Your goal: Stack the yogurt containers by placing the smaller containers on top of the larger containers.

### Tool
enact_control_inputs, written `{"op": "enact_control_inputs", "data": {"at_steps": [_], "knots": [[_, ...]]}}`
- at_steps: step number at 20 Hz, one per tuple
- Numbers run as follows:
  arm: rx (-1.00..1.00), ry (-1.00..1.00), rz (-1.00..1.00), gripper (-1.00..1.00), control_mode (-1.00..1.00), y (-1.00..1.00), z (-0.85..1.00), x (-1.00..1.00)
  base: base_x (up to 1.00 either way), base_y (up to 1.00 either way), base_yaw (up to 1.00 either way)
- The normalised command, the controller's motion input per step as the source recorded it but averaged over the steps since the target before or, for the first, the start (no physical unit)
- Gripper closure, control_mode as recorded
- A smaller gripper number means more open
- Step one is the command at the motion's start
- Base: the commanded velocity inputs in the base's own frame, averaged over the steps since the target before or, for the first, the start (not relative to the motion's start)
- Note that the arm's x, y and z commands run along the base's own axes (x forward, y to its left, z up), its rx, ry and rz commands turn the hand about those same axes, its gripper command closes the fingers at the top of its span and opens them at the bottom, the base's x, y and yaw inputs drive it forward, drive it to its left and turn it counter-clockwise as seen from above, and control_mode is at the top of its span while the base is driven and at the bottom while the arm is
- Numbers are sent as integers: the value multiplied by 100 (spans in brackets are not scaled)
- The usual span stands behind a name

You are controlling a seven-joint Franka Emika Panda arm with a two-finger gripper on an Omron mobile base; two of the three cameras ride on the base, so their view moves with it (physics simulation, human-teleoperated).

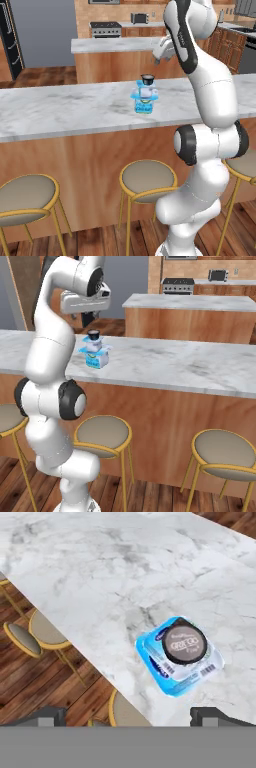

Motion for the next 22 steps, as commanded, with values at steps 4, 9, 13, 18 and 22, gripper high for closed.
{"op": "enact_control_inputs", "data": {"at_steps": [4, 9, 13, 18, 22], "knots": [[9, -13, 0, -100, -100, -35, 0, -100, 0, 0, 0], [14, -19, 0, -100, -100, -39, 0, -100, 0, 0, 0], [15, -25, 0, -100, -100, -40, 6, -90, 0, 0, 0], [14, -26, 0, -100, -100, -44, 23, -75, 0, 0, 0], [10, -21, 0, -100, -100, -44, 25, -72, 0, 0, 0]]}}
